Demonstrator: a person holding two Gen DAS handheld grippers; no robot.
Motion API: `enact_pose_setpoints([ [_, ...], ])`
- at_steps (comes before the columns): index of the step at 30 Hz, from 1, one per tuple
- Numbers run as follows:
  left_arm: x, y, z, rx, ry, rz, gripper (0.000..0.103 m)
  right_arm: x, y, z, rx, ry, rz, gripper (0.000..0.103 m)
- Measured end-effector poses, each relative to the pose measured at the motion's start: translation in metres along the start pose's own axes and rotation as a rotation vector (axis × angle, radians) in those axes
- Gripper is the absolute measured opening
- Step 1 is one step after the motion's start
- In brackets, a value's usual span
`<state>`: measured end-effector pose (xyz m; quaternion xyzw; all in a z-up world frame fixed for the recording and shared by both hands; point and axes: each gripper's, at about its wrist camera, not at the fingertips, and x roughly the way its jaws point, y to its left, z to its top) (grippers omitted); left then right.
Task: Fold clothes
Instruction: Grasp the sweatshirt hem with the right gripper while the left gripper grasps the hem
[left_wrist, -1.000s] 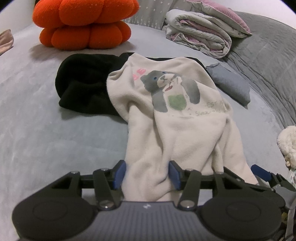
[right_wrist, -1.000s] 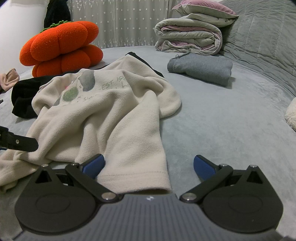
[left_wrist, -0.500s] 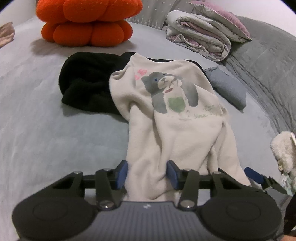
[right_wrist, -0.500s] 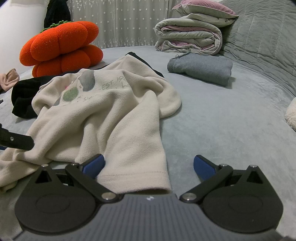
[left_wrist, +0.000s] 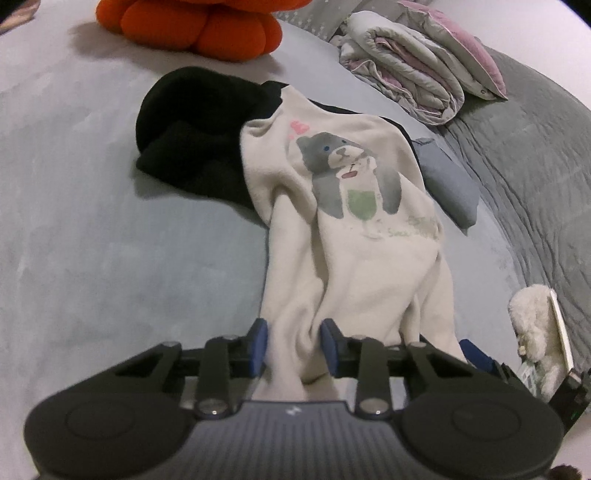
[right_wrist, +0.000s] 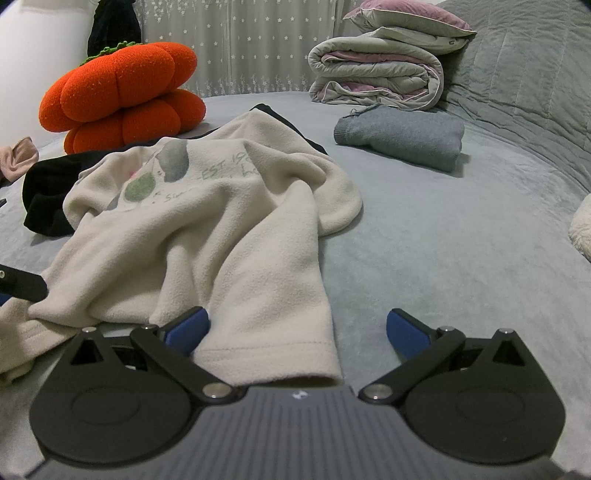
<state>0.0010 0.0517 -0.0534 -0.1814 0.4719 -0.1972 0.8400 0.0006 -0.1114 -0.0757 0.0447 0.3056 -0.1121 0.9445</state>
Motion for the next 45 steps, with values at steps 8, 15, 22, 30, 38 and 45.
enact_pose_setpoints([
  [8,-0.015,-0.001,-0.002,0.023,-0.076,-0.002,0.010,0.000,-0.008,0.011,-0.042,0.044,0.074,0.103],
  [15,-0.037,0.001,0.003,0.064,-0.149,0.038,0.008,-0.022,-0.027,0.028,-0.045,0.062,0.185,0.098],
  [22,-0.045,0.007,-0.007,0.145,-0.072,-0.024,0.016,-0.042,-0.036,0.030,-0.099,0.081,0.299,0.074],
  [30,-0.042,0.034,-0.020,0.063,0.063,-0.100,0.026,-0.059,-0.024,0.019,-0.230,0.107,0.393,0.059],
  [38,-0.026,0.038,-0.032,0.028,0.144,-0.150,0.025,-0.049,-0.003,0.008,-0.389,0.094,0.300,0.055],
  [45,-0.029,0.024,-0.026,0.039,0.058,-0.103,0.008,-0.039,0.009,0.005,-0.500,0.086,0.238,0.013],
])
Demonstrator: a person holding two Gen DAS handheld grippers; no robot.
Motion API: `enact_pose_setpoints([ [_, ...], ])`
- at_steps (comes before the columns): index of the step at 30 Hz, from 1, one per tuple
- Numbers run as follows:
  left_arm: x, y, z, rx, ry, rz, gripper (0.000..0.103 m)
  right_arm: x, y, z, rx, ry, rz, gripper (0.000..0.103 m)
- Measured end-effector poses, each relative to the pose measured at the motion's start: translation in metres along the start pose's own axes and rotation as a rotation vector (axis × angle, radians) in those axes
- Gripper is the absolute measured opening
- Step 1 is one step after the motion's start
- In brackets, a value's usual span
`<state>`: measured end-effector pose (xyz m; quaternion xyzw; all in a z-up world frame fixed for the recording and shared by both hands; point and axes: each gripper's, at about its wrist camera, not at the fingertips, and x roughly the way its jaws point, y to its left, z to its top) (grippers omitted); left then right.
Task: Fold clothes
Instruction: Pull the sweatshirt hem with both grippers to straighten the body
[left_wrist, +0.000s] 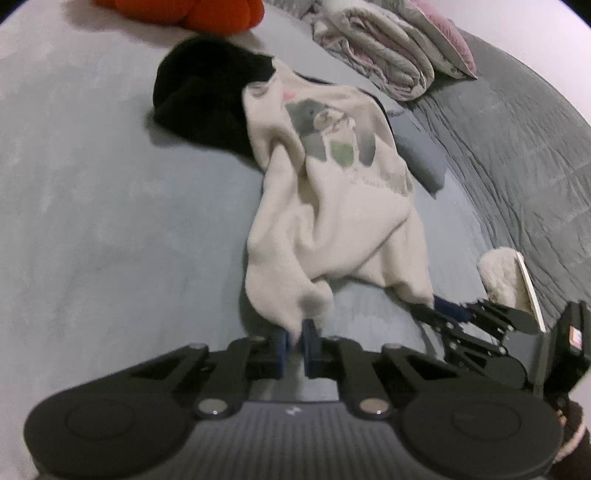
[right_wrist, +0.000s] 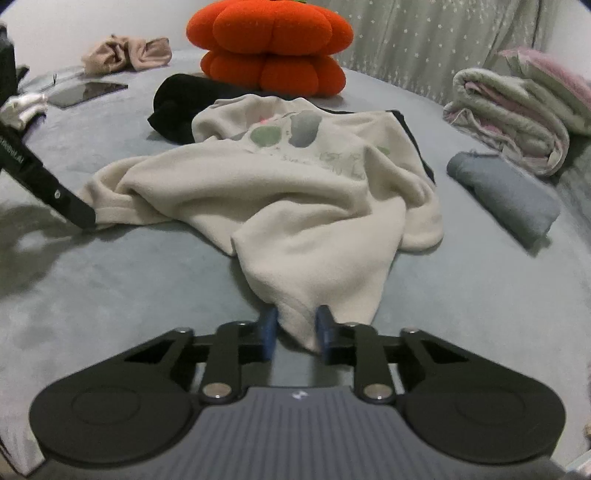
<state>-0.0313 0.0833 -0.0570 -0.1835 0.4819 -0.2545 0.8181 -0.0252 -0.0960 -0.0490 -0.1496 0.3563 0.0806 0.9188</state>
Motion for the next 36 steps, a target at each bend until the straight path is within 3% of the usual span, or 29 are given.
enact_pose_setpoints([
  [2,-0.009,-0.001,0.005,-0.014,-0.035,0.019,0.008,-0.005,-0.002,0.001,-0.013,0.003,-0.014,0.005],
  [8,-0.048,0.001,0.013,-0.095,-0.115,0.014,0.007,-0.028,-0.026,0.002,0.058,0.003,-0.062,0.004],
  [18,-0.086,-0.018,-0.008,-0.049,-0.107,0.026,0.007,-0.073,-0.029,0.004,0.053,-0.011,-0.055,0.004],
  [22,-0.103,-0.023,-0.013,-0.041,-0.139,0.023,0.007,-0.083,-0.027,0.004,0.057,-0.025,-0.061,0.004],
  [28,-0.114,-0.025,-0.017,-0.020,-0.162,0.064,0.007,-0.075,-0.034,0.003,0.202,-0.017,0.009,0.008],
  [29,-0.114,-0.023,-0.019,-0.021,-0.165,0.081,0.007,-0.073,-0.034,0.002,0.227,-0.011,0.021,0.016],
  [36,-0.120,0.002,-0.010,-0.107,-0.234,0.151,0.007,-0.071,-0.043,-0.014,0.384,0.019,0.122,0.016],
])
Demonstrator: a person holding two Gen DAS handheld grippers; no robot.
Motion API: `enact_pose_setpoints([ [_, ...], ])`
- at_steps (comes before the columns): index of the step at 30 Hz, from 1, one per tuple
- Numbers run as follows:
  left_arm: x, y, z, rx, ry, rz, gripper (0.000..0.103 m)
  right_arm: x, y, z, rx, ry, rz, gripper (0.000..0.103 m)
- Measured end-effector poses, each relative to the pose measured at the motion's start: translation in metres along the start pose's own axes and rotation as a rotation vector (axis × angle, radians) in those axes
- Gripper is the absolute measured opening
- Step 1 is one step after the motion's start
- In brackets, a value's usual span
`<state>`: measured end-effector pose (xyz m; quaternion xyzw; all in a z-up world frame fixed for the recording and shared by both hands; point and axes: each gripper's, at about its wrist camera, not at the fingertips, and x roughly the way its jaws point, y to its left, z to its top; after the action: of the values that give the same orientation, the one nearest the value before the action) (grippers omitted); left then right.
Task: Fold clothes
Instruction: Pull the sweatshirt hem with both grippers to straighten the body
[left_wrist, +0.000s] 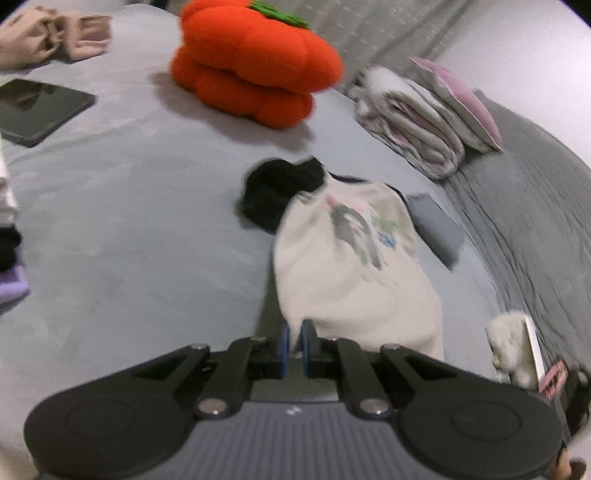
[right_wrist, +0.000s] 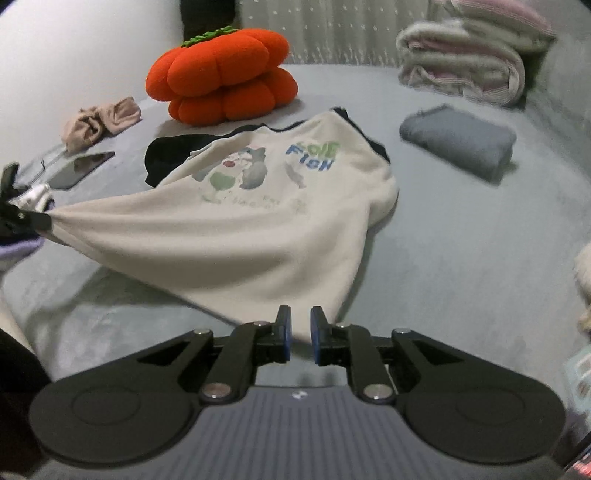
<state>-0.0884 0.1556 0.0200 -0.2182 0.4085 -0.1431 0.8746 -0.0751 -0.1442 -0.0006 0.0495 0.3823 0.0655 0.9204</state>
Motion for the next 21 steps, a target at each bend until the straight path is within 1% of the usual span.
enact_pose_setpoints([
  [3,0.002,0.007,0.010,-0.047,-0.049,0.025,0.007,0.001,-0.012,-0.004,0.077,0.018,0.037,0.017],
  [8,0.014,0.015,0.026,-0.114,-0.142,0.089,0.007,0.012,-0.021,-0.008,0.143,0.051,0.041,0.018],
  [10,0.021,0.023,0.028,-0.153,-0.175,0.123,0.007,0.017,-0.022,-0.010,0.161,0.064,0.044,0.022],
  [11,0.024,0.029,0.028,-0.174,-0.182,0.137,0.007,0.019,-0.022,-0.010,0.167,0.068,0.044,0.031],
  [12,0.027,0.035,0.028,-0.195,-0.184,0.151,0.007,0.020,-0.022,-0.011,0.174,0.068,0.043,0.041],
  [13,0.030,0.040,0.028,-0.212,-0.179,0.161,0.007,0.021,-0.022,-0.011,0.179,0.063,0.047,0.043],
  [15,0.038,0.051,0.028,-0.249,-0.148,0.167,0.007,0.024,-0.021,-0.009,0.184,0.053,0.055,0.043],
  [17,0.042,0.057,0.027,-0.278,-0.126,0.155,0.007,0.029,-0.017,-0.005,0.180,0.044,0.055,0.043],
  [19,0.044,0.058,0.027,-0.272,-0.119,0.154,0.007,0.039,-0.011,0.000,0.165,0.042,0.045,0.043],
  [21,0.043,0.057,0.026,-0.255,-0.116,0.156,0.007,0.048,-0.006,0.004,0.173,0.046,0.056,0.043],
])
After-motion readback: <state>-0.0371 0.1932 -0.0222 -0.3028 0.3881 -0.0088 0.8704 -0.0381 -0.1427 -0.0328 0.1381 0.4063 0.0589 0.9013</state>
